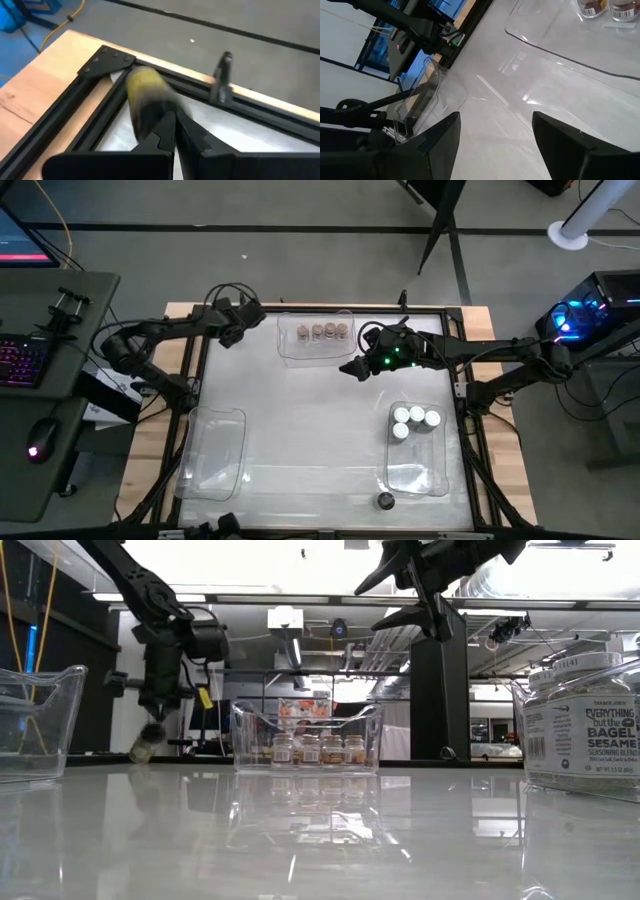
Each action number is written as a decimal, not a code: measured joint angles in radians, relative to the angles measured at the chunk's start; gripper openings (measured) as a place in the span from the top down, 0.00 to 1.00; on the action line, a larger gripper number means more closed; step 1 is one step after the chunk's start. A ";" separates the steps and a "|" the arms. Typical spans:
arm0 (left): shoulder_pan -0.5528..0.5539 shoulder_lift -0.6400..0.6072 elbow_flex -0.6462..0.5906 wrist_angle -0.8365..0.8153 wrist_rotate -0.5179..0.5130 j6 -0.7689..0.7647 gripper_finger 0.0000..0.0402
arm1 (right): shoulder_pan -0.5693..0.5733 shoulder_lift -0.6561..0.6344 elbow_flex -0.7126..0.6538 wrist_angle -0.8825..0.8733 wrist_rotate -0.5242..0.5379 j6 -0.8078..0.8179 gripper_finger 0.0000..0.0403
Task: Sort spices by type
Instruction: Put the green seasoning bottle into the bottom left transparent bin
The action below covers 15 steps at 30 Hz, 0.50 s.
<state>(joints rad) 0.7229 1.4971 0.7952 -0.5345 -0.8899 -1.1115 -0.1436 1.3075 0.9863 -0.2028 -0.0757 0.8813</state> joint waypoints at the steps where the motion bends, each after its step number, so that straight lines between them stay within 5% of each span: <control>1: -0.005 -0.008 0.000 0.005 -0.003 0.012 1.00 | 0.000 0.000 0.000 0.000 0.000 0.000 0.40; 9: 0.047 -0.082 0.002 0.014 -0.054 0.172 1.00 | 0.000 0.000 0.000 -0.001 0.000 -0.014 0.40; 12: 0.062 -0.110 0.002 0.031 -0.007 0.274 1.00 | 0.000 0.000 0.000 0.000 0.000 -0.019 0.40; 15: 0.104 -0.107 0.002 0.047 0.169 0.506 1.00 | -0.001 0.000 0.000 0.000 0.003 -0.032 0.40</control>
<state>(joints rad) 0.8269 1.3905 0.7975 -0.4874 -0.7211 -0.6056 -0.1444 1.3075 0.9863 -0.2028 -0.0730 0.8496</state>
